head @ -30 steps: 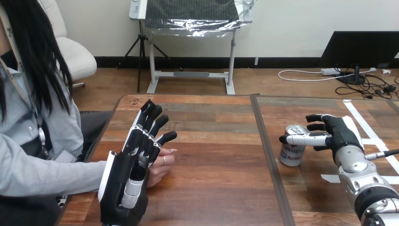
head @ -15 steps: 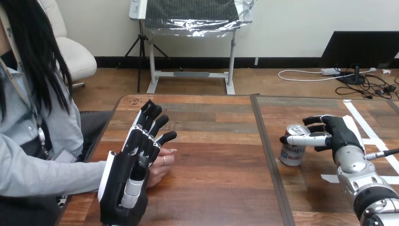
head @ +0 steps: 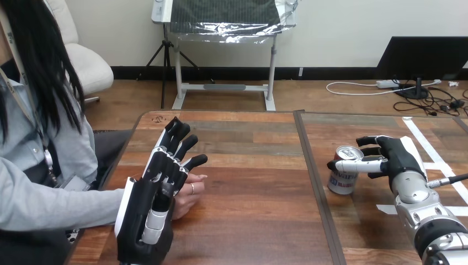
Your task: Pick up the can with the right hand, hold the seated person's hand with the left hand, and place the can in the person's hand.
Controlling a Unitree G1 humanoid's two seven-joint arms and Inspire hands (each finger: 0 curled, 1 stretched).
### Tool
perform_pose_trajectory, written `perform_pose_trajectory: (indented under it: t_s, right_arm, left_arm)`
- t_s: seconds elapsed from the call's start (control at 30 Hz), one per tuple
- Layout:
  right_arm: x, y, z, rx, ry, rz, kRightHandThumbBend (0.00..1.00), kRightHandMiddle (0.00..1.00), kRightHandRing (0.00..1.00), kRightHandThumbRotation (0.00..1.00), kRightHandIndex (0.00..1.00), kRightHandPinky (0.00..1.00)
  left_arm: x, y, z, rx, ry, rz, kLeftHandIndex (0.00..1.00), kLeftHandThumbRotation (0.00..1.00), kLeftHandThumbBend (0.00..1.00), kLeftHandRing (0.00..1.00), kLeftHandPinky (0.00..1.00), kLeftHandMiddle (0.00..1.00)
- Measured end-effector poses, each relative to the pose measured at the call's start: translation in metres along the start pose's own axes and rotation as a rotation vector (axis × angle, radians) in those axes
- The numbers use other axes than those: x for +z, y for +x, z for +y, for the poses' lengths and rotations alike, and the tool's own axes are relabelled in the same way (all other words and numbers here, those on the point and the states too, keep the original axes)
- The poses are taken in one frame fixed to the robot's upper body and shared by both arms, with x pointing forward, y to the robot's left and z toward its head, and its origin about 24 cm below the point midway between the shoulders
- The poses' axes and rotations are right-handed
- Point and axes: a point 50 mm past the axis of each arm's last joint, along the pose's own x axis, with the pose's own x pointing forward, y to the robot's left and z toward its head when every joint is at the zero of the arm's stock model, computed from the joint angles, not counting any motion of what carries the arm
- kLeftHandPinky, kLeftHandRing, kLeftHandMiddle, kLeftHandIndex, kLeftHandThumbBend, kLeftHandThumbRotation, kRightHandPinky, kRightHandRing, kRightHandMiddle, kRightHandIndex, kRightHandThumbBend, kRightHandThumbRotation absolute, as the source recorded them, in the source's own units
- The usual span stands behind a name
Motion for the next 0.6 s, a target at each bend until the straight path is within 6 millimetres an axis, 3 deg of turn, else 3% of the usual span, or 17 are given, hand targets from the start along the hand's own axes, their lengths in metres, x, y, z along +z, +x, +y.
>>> perform_pose_trajectory:
  t_s: [0.6]
  right_arm:
    - [0.0005, -0.0002, 0.002, -0.003, -0.022, -0.003, 0.94, 0.73, 0.7, 0.0, 0.74, 0.61]
  left_arm:
    - [0.0, 0.0, -0.0005, -0.009, 0.0, 0.0, 0.93, 0.83, 1.0, 0.91, 0.79, 0.94]
